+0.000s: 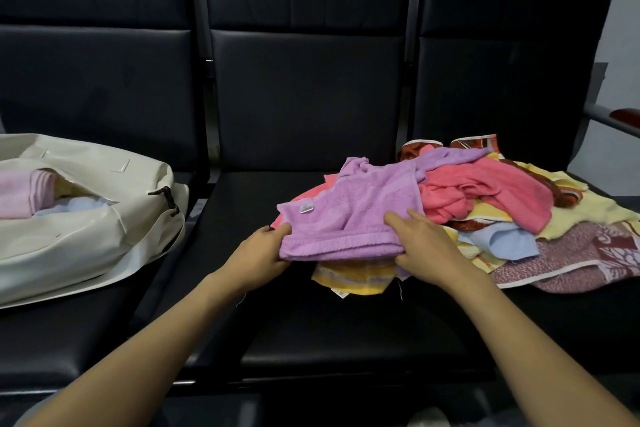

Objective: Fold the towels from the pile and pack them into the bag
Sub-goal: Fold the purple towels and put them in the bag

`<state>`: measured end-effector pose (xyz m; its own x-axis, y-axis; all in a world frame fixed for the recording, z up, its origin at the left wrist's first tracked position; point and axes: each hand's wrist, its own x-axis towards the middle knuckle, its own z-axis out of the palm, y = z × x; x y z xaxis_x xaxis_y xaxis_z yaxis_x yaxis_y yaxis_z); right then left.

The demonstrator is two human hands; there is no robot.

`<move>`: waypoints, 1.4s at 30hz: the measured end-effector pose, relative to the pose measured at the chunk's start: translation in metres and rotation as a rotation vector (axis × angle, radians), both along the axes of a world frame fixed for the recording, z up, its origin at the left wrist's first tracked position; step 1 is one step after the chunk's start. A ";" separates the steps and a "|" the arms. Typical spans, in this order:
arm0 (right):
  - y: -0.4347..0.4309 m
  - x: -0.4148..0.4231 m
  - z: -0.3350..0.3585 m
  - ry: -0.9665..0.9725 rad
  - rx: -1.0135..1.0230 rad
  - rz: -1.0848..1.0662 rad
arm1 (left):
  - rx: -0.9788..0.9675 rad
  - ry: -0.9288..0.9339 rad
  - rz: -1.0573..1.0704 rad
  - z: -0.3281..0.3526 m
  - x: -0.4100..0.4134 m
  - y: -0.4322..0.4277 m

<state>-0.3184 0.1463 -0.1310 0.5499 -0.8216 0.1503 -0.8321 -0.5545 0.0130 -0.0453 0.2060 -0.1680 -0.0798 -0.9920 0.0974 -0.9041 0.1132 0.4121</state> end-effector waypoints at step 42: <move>-0.004 0.086 0.096 -0.196 -0.389 0.030 | -0.439 -0.036 0.261 0.104 0.088 0.029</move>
